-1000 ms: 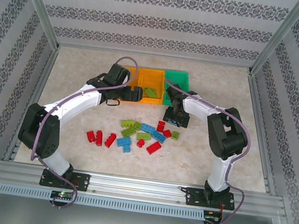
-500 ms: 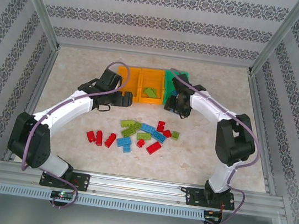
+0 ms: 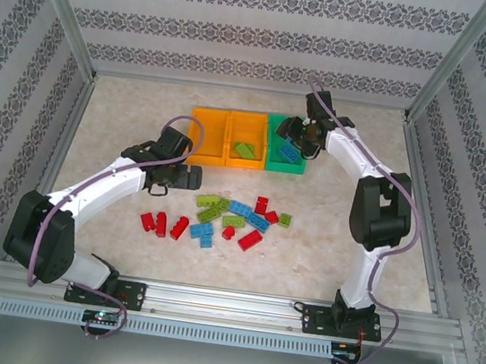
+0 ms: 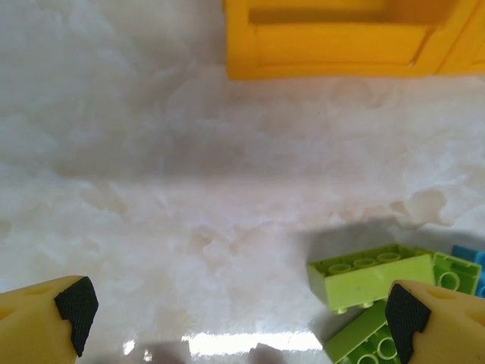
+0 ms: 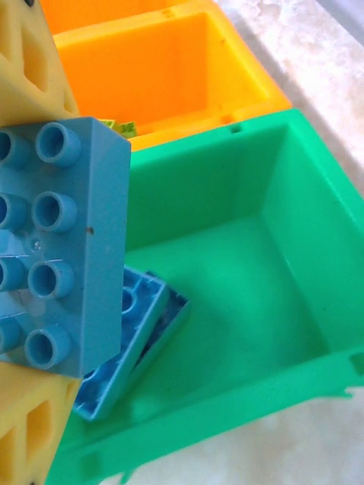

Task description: Sort the legos into containers by color

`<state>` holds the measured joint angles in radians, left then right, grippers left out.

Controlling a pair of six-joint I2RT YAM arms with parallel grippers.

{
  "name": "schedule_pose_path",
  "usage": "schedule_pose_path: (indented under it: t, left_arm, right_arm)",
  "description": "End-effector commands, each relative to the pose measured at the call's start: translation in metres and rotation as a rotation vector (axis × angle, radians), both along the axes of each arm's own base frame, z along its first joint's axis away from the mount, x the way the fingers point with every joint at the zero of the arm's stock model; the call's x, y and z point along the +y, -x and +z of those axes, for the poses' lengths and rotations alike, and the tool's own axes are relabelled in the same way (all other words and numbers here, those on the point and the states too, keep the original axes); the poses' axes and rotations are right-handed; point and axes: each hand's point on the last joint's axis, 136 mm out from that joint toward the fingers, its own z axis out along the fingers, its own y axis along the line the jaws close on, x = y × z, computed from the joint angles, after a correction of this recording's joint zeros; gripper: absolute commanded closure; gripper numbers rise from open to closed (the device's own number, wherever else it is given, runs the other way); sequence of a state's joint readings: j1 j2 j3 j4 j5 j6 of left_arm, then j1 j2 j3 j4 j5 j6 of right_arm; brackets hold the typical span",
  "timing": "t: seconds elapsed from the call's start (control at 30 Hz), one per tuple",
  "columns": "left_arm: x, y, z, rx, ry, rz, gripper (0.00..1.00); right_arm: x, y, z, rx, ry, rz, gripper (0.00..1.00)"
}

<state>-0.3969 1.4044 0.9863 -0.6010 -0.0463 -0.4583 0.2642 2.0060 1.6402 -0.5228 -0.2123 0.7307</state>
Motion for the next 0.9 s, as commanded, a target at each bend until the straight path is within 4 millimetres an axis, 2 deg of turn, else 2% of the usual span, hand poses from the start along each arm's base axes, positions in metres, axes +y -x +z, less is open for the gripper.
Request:
schedule_pose_path:
  t: [0.0,0.23,0.4,0.67,0.87]
  left_arm:
    - [0.02,0.021,-0.007,0.069,-0.032,0.09,0.01]
    - [0.037,0.056,-0.03,0.206,-0.063,0.219,0.01]
    - [0.04,0.075,-0.041,0.257,-0.043,0.257,0.01]
    - [0.036,0.073,-0.038,0.24,-0.037,0.195,0.04]
    - [0.031,0.075,-0.04,0.253,-0.027,0.164,0.09]
  right_arm:
    - [0.003,-0.016,0.001,0.012,-0.032,-0.027,0.37]
    - [-0.002,-0.031,-0.019,0.06,-0.009,-0.066,0.33]
    - [0.0,-0.033,-0.03,0.089,-0.011,-0.061,0.29]
    - [0.007,-0.034,-0.035,0.095,-0.018,-0.033,0.21]
    - [0.008,-0.034,-0.032,0.088,-0.023,-0.032,0.2]
